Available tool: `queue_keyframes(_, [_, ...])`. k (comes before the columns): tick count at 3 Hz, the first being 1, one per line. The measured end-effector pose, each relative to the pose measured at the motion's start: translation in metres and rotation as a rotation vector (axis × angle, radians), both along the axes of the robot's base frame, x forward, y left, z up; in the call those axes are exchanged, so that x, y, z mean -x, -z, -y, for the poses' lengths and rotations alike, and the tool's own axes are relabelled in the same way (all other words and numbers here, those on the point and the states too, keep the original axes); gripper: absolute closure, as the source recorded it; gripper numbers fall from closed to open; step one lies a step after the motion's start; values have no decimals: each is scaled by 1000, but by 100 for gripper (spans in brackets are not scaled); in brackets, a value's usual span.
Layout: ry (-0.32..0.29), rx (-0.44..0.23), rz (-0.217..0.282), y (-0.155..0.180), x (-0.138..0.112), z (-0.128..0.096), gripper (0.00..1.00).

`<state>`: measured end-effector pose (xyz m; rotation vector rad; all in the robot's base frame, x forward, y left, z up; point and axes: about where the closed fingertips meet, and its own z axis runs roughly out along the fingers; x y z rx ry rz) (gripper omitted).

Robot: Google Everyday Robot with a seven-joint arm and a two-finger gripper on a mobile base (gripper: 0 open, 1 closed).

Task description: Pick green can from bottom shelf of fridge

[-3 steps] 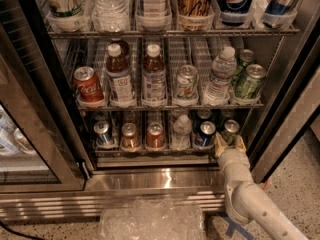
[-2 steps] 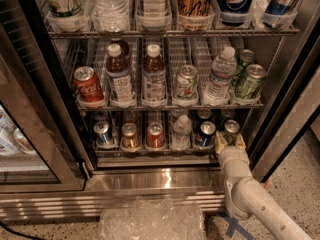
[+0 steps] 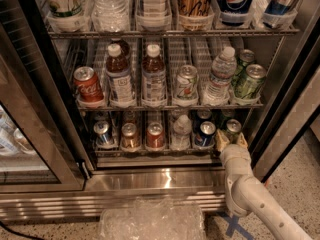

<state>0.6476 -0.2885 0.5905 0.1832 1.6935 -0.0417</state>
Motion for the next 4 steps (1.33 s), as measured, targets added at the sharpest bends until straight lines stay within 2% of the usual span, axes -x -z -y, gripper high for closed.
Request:
queue_keyframes(2, [30, 9, 38, -14, -10, 7, 37])
queue_keyframes(3, [29, 3, 33, -10, -5, 4, 56])
queue_keyframes(4, [29, 3, 33, -10, -5, 4, 79])
